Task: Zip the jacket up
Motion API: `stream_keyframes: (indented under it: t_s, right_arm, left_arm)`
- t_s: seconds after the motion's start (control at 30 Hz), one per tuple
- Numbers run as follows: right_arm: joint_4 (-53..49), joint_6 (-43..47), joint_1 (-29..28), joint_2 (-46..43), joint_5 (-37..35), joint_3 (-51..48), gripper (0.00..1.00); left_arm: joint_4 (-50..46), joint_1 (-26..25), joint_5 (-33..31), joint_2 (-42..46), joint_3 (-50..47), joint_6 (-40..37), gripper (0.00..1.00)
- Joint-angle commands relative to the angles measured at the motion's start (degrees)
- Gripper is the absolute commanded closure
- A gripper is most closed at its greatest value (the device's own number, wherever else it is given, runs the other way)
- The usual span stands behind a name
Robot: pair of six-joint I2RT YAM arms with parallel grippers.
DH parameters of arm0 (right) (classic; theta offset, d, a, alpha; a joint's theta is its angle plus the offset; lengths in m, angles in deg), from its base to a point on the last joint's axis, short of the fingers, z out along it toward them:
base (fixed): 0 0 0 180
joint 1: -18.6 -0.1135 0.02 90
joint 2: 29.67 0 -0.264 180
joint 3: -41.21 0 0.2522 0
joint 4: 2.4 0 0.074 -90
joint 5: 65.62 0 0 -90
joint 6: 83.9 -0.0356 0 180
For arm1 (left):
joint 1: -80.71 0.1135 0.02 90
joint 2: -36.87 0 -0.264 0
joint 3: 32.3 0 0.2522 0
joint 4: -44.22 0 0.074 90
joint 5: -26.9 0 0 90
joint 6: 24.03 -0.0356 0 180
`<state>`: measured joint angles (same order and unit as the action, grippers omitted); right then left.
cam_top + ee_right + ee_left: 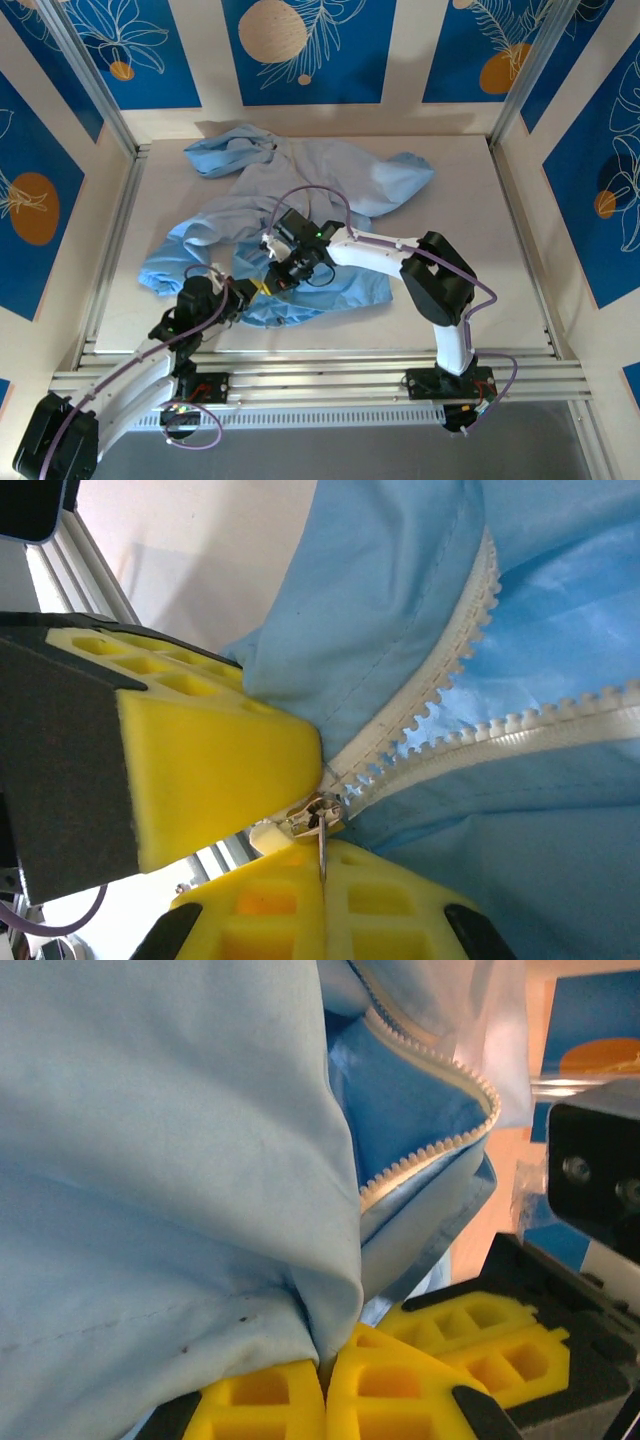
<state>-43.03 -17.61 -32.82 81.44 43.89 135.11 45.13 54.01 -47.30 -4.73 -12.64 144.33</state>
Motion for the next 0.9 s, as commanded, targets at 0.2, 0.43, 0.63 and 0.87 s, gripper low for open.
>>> stream_keyframes:
  t_s: [0.2, 0.43, 0.63, 0.87]
  right_arm:
    - [-6.7, 6.6, 1.3, 1.9, -3.3, 6.0, 1.0]
    - [-9.8, 6.8, 2.4, 4.2, -5.6, 8.2, 1.0]
    - [-4.4, 5.9, 1.4, -0.5, -7.4, 3.8, 0.79]
    - [4.1, -9.1, 3.8, -13.7, -10.5, -8.8, 0.51]
  left_arm:
    - [-18.0, -0.3, 7.0, 10.6, -0.8, -8.3, 1.0]
    - [-24.4, -0.3, 9.1, 15.2, -1.1, -11.6, 1.0]
    - [-19.5, -0.3, 8.4, 16.1, -3.0, -10.4, 1.0]
    - [-11.4, -0.3, 6.5, 13.6, -4.5, -9.6, 1.0]
